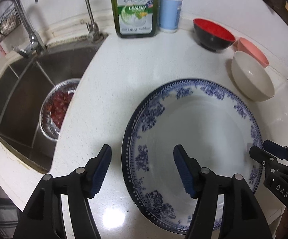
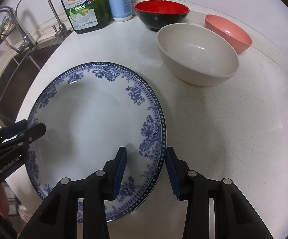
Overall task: Organize plates and bowls
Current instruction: 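Lower the blue-patterned plate onto the green plate and open both grippers, then move both grippers to the rim of the cream bowl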
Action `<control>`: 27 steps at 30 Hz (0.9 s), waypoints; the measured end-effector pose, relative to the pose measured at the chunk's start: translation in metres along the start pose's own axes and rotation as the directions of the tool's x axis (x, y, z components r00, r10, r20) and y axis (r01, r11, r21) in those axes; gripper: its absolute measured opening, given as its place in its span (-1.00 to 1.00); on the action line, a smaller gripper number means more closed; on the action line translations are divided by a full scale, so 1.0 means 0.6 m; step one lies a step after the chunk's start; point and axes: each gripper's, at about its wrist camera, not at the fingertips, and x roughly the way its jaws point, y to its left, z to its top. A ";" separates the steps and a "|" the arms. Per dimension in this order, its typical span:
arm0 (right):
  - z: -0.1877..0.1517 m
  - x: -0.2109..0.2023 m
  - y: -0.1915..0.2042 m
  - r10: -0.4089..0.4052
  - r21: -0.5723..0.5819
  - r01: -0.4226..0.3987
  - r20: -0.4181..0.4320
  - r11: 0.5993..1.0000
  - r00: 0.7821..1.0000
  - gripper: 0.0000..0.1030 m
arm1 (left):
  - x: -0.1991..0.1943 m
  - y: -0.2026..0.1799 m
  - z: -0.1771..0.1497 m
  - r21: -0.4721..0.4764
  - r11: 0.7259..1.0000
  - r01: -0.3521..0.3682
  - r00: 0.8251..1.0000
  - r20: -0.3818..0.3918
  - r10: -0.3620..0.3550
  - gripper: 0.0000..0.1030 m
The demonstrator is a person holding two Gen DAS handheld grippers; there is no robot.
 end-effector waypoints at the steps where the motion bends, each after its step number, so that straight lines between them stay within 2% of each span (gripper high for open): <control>1: -0.001 -0.005 -0.002 -0.007 0.005 0.007 0.009 1.000 1.000 -0.20 | -0.005 -0.002 0.003 0.008 1.000 0.001 1.000 0.010 -0.001 0.35; 5: 0.001 -0.028 -0.015 -0.009 0.046 0.006 0.053 0.999 0.999 -0.06 | -0.030 -0.024 0.018 0.053 0.998 0.022 0.998 0.060 -0.026 0.43; 14: 0.026 -0.088 -0.068 -0.046 0.127 0.025 0.166 0.992 0.985 -0.06 | -0.062 -0.092 0.082 0.158 0.985 0.076 0.983 0.151 -0.100 0.43; 22: 0.067 -0.113 -0.122 -0.087 0.195 0.044 0.218 0.980 0.972 -0.06 | -0.056 -0.151 0.142 0.241 0.964 0.111 0.977 0.154 -0.151 0.41; 27: 0.087 -0.113 -0.154 -0.088 0.233 0.035 0.224 0.972 0.971 -0.06 | -0.041 -0.182 0.170 0.268 0.954 0.134 0.977 0.124 -0.172 0.41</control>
